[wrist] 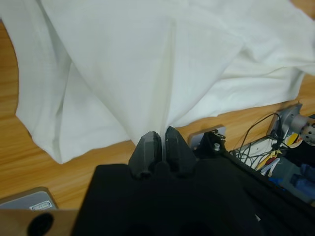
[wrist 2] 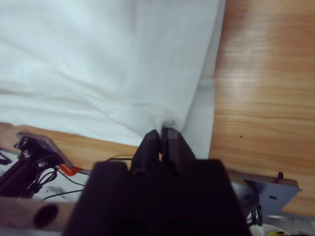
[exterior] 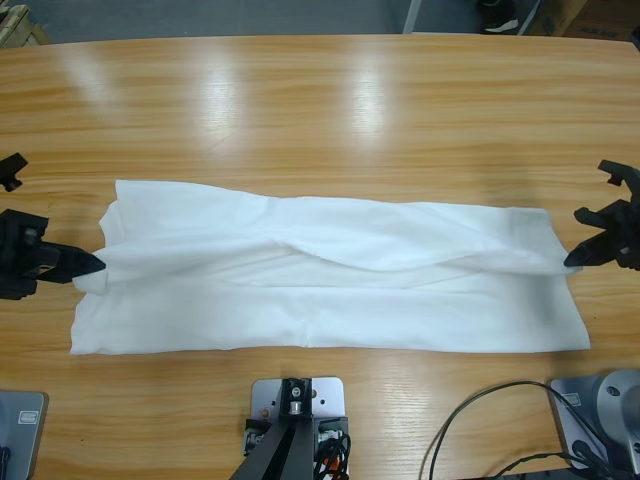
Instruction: Fold clothes
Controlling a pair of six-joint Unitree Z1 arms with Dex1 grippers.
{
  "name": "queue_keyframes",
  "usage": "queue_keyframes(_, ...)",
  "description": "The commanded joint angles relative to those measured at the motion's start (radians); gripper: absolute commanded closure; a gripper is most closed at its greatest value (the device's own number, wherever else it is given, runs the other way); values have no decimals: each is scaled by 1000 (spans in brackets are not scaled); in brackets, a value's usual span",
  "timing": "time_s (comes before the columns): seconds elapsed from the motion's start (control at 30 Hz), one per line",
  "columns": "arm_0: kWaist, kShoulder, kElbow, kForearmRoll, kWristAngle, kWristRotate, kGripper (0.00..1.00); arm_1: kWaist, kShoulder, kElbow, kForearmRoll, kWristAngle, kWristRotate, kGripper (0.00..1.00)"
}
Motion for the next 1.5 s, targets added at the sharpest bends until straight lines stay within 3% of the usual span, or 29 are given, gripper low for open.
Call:
queue_keyframes(0.03, -10, -48, 35, 58, -13, -21, 1000, -3, -55, -41, 134, -7, 9, 1000)
queue_keyframes(0.6, -10, 93, 11, 74, -91, -24, 1000, -3, 155, -62, 119, -1, 18, 1000)
queue_keyframes(0.63, -10, 97, 4, 74, -91, -26, 1000, -3, 154, -63, 125, -5, 33, 594)
queue_keyframes(0.67, -10, 99, 0, 74, -91, -26, 1000, -3, 145, -69, 129, -13, 34, 79)
queue_keyframes(0.7, -10, 101, -2, 74, -91, -26, 1000, -3, 129, -75, 137, -33, 38, 1)
queue_keyframes(0.9, -10, 97, 15, 74, -90, -24, 1000, -3, 21, -107, 207, -122, 93, 0)
queue_keyframes(1.1, -10, 99, 6, 70, -91, -22, 1000, 9, 10, -114, 142, -36, 123, 0)
queue_keyframes(1.33, -10, 217, -37, 95, -105, -7, 1000, 11, 14, -107, 130, -67, 98, 0)
queue_keyframes(1.5, 0, 305, -147, 97, -94, 15, 1000, 11, 37, -93, 108, -65, 81, 0)
